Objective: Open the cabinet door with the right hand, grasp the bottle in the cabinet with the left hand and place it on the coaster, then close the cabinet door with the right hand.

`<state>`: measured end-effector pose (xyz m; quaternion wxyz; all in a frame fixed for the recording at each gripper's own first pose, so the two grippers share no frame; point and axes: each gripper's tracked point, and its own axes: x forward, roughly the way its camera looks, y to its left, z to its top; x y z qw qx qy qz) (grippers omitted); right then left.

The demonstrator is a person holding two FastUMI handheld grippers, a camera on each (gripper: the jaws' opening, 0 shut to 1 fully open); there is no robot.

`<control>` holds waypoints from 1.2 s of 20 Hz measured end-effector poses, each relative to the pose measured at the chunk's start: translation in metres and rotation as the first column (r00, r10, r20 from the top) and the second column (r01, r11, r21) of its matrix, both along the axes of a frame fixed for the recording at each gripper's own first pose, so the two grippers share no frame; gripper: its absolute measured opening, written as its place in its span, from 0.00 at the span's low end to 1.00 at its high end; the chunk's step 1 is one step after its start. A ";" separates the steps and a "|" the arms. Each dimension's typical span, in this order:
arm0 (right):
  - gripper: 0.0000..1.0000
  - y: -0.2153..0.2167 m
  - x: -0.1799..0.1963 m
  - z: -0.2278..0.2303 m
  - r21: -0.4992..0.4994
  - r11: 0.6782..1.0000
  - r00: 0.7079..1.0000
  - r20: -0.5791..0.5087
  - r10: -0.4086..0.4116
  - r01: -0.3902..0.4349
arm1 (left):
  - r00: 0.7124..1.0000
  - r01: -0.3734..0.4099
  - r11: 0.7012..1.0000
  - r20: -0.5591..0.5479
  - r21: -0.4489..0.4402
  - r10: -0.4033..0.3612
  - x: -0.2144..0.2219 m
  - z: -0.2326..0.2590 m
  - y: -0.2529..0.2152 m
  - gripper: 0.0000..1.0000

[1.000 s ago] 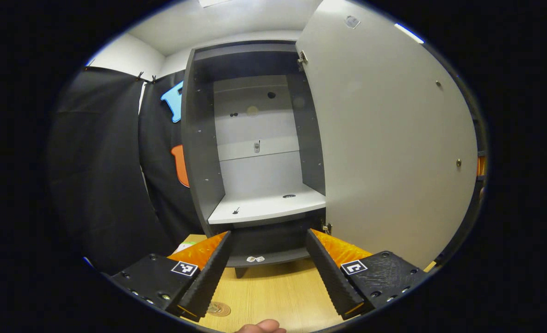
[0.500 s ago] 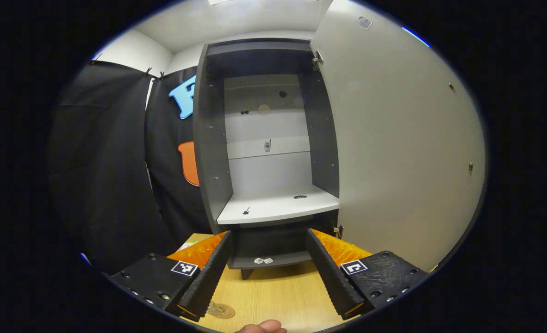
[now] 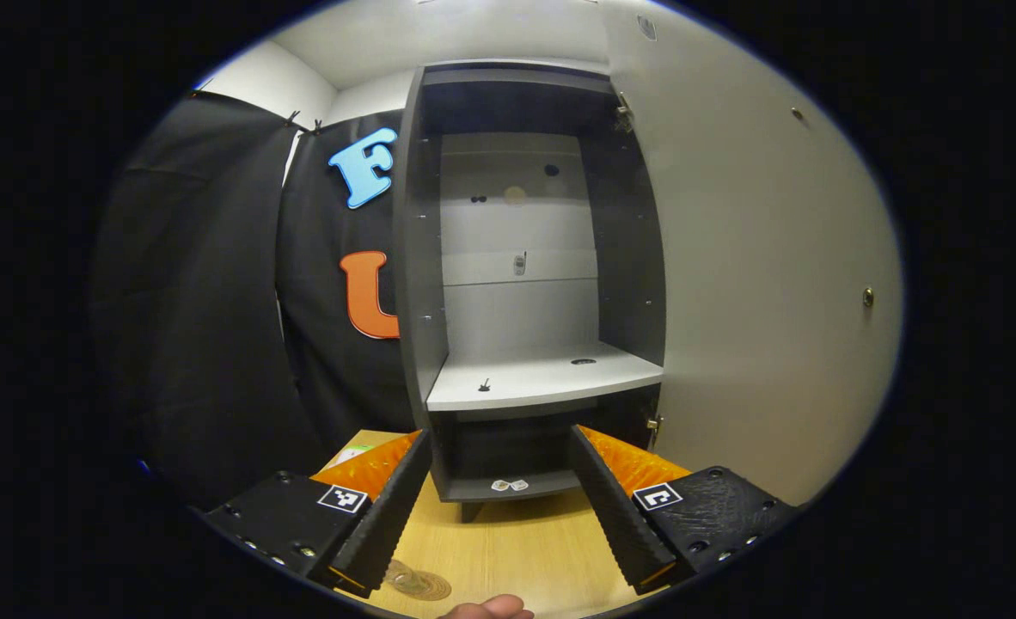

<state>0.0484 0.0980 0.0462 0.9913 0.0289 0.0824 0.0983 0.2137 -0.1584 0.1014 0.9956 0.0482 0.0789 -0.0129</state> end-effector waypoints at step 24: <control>0.99 0.090 0.140 0.001 -0.068 0.966 0.968 0.017 0.252 -0.250 | 0.934 -0.357 0.934 -0.016 0.003 0.357 -0.007 0.009 0.098 0.96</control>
